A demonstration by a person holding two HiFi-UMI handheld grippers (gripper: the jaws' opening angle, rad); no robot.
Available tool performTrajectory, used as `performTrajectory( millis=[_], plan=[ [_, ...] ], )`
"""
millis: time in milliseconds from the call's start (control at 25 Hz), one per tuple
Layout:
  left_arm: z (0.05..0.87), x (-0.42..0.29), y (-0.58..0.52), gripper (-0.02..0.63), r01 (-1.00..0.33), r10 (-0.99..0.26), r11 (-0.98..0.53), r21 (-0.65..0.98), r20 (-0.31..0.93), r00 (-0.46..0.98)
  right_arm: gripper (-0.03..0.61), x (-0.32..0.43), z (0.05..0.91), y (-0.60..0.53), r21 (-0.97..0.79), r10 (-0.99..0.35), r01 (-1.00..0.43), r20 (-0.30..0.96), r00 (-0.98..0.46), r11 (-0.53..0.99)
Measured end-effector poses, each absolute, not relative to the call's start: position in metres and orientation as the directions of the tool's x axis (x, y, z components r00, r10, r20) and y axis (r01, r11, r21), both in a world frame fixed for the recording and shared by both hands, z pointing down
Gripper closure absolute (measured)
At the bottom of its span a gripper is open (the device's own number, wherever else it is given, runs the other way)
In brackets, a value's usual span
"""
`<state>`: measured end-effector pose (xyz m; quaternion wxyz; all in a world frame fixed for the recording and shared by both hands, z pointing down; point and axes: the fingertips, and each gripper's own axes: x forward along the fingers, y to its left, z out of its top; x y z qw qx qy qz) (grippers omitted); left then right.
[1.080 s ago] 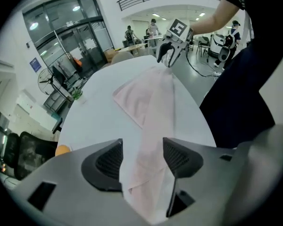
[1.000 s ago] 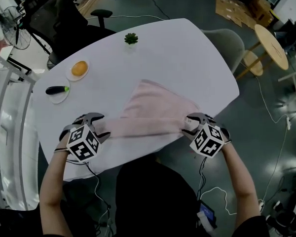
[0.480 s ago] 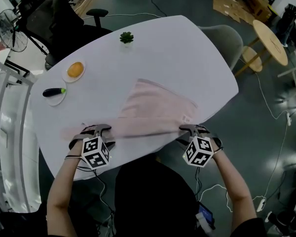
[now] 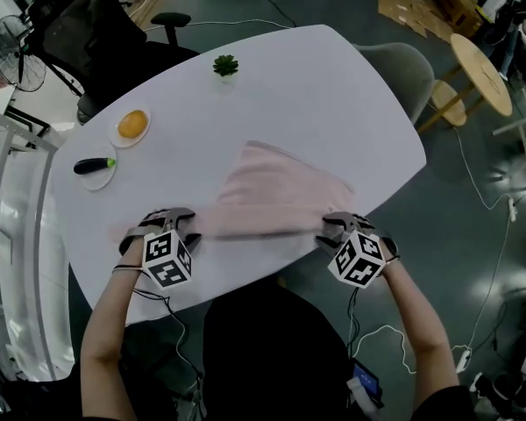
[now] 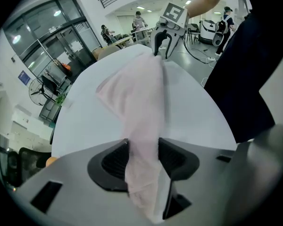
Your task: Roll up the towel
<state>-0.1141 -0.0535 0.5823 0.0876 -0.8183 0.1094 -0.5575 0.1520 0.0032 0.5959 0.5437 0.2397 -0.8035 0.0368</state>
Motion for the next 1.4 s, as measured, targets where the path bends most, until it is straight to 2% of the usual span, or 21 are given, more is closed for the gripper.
performTrajectory(
  millis=[160, 240, 280, 480, 880, 1160, 1400],
  plan=[
    [0.577, -0.119, -0.05, 0.415, -0.075, -0.296, -0.954, -0.289, 0.889, 0.349, 0.488, 0.162, 0.601, -0.004, 0.358, -0.432, -0.325, 0.88, -0.195, 0.875],
    [0.574, -0.121, -0.043, 0.484, -0.018, -0.304, -0.949, -0.315, 0.897, 0.322, 0.537, 0.163, 0.599, -0.004, 0.422, -0.469, -0.25, 0.867, -0.169, 0.871],
    [0.574, -0.123, -0.04, 0.499, 0.01, -0.304, -0.947, -0.322, 0.903, 0.304, 0.544, 0.162, 0.597, -0.003, 0.446, -0.482, -0.216, 0.861, -0.162, 0.869],
    [0.577, -0.136, -0.021, 0.522, 0.057, -0.298, -0.946, -0.32, 0.924, 0.242, 0.551, 0.153, 0.585, 0.006, 0.487, -0.507, -0.144, 0.844, -0.178, 0.861],
    [0.587, -0.156, 0.039, 0.525, 0.047, -0.235, -0.967, -0.252, 0.945, 0.228, 0.549, 0.133, 0.599, 0.05, 0.388, -0.394, -0.071, 0.896, -0.205, 0.919],
    [0.578, -0.157, 0.024, 0.525, 0.063, -0.209, -0.971, -0.229, 0.95, 0.23, 0.546, 0.131, 0.591, 0.041, 0.231, -0.255, -0.125, 0.937, -0.239, 0.965],
    [0.568, -0.154, -0.011, 0.525, 0.003, -0.21, -0.976, -0.218, 0.943, 0.258, 0.543, 0.133, 0.579, 0.006, 0.136, -0.19, -0.209, 0.944, -0.268, 0.969]
  ],
)
